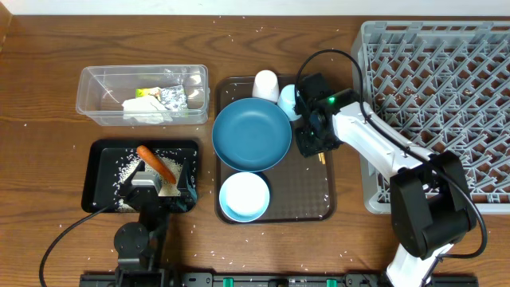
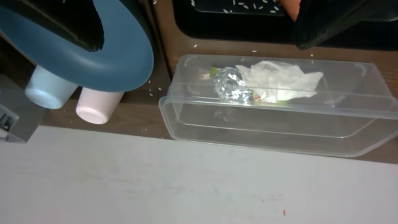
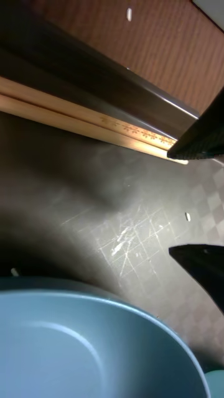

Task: Sort waste into correct bins and load items into the dishwasher rack
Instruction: 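Raise the right arm and reach toward the pale blue bowl, then lower the right gripper onto the bowl rim and close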

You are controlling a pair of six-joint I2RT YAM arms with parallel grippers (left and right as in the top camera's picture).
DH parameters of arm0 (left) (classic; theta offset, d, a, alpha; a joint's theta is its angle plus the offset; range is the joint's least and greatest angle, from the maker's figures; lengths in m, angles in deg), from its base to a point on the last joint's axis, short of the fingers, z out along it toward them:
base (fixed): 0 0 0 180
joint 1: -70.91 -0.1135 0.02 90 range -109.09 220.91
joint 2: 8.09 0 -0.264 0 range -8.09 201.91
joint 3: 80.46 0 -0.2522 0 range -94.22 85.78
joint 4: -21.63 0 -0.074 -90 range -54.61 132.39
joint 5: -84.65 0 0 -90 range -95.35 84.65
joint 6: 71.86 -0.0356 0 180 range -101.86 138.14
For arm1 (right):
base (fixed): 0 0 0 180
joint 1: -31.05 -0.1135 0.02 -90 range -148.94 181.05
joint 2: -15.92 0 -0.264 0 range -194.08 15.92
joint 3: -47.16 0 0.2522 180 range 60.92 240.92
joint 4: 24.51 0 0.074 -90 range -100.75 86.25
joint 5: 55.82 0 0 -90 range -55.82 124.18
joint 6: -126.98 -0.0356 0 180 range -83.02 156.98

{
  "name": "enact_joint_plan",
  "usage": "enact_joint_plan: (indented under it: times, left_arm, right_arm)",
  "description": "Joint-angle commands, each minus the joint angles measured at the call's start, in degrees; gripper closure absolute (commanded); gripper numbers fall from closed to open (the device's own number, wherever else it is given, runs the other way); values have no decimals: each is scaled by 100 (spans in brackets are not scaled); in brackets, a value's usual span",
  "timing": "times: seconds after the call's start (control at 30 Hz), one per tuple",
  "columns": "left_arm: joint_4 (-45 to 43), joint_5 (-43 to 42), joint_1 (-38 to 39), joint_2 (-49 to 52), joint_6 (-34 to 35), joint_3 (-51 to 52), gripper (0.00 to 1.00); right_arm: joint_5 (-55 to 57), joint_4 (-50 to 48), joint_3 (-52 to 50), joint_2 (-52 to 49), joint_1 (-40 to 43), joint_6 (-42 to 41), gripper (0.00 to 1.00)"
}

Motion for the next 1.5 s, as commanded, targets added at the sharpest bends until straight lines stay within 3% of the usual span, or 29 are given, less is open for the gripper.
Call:
enact_joint_plan:
  times: [0.0, 0.23, 0.47, 0.67, 0.73, 0.8, 0.87, 0.97, 1.07, 1.27, 1.47]
  left_arm:
    - [186, -42, 22, -33, -33, 103, 2]
    - [186, -42, 22, -33, -33, 103, 2]
    - [186, -44, 22, -33, -33, 103, 2]
    - [186, -42, 22, -33, -33, 103, 2]
    - [186, -44, 22, -33, -33, 103, 2]
    - [186, -42, 22, -33, -33, 103, 2]
    - [186, -44, 22, -33, -33, 103, 2]
    - [186, -42, 22, -33, -33, 103, 2]
    - [186, -42, 22, -33, -33, 103, 2]
    - [186, -42, 22, -33, -33, 103, 2]
    - [186, -42, 22, -33, -33, 103, 2]
  right_arm:
    - [-201, -17, 81, -33, -37, -85, 65]
    - [-1757, -24, 85, 15, -264, -92, 60]
    - [-1849, -9, 90, 592, -568, -435, 58]
    - [-1934, 153, 90, 1392, -911, -428, 50]
    - [-2015, 101, 90, 1541, -1169, -426, 41]
    - [-2013, 15, 90, 1582, -1532, -426, 16]
    - [-2013, -192, 81, 1567, -1937, -426, 1]
    - [-1801, -695, 72, 1497, -2583, -424, 1]
    - [-839, -1019, 72, 1366, -3108, -431, 2]
    - [-317, -1040, 72, 1279, -3445, -581, 4]
    - [94, -590, 63, 1279, -3440, -579, 24]
